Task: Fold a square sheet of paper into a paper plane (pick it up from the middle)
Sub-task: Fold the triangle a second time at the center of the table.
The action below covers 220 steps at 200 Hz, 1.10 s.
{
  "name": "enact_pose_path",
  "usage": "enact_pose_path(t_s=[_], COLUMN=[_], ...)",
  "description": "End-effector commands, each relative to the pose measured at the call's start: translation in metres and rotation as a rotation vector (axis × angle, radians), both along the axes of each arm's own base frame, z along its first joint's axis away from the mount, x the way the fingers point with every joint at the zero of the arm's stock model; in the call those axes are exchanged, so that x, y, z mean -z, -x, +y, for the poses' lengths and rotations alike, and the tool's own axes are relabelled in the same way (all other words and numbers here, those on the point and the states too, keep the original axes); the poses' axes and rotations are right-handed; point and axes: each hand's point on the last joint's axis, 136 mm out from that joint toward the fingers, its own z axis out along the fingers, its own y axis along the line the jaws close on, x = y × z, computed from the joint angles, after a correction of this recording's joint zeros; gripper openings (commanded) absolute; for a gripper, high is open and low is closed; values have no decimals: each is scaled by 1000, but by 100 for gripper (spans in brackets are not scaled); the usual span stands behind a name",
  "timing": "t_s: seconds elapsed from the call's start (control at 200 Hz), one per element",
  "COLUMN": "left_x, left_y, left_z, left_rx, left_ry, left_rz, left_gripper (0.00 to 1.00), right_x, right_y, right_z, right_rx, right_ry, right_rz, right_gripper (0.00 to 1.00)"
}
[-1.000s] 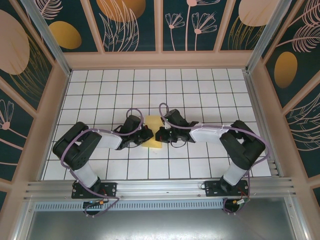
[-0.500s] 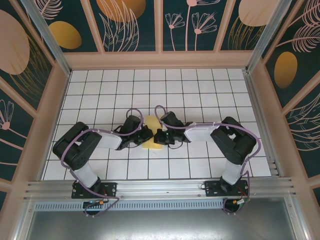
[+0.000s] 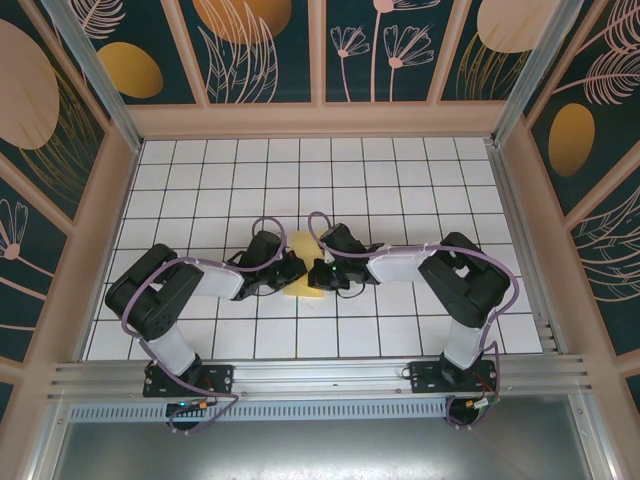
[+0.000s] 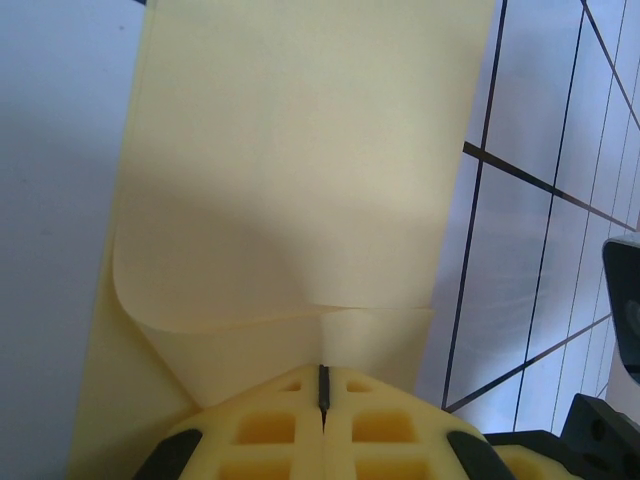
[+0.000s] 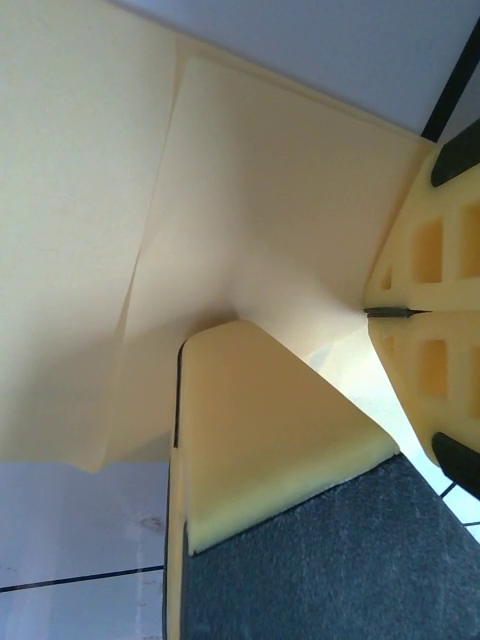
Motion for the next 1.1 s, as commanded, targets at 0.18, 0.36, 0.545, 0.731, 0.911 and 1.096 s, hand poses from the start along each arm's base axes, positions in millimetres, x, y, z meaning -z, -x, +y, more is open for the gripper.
enact_pose_path(t_s=[0.18, 0.36, 0.545, 0.731, 0.911, 1.096], left_x=[59, 56, 52, 44, 43, 34], left_y=[34, 33, 31, 29, 30, 29], left_z=[42, 40, 36, 34, 33, 32], left_rx=[-53, -47, -37, -28, -18, -28], left_ry=[-208, -196, -178, -165, -167, -148], left_rz=[170, 163, 150, 126, 134, 112], left_gripper=[0, 0, 0, 0, 0, 0], right_x=[17, 12, -17, -45, -32, -14], right_y=[42, 50, 37, 15, 5, 11], right_z=[-38, -47, -41, -18, -8, -11], right_rx=[-33, -30, -22, -13, -1, -24], right_ry=[99, 96, 43, -71, -89, -68], right_rz=[78, 76, -18, -112, -97, -49], right_gripper=[0, 0, 0, 0, 0, 0])
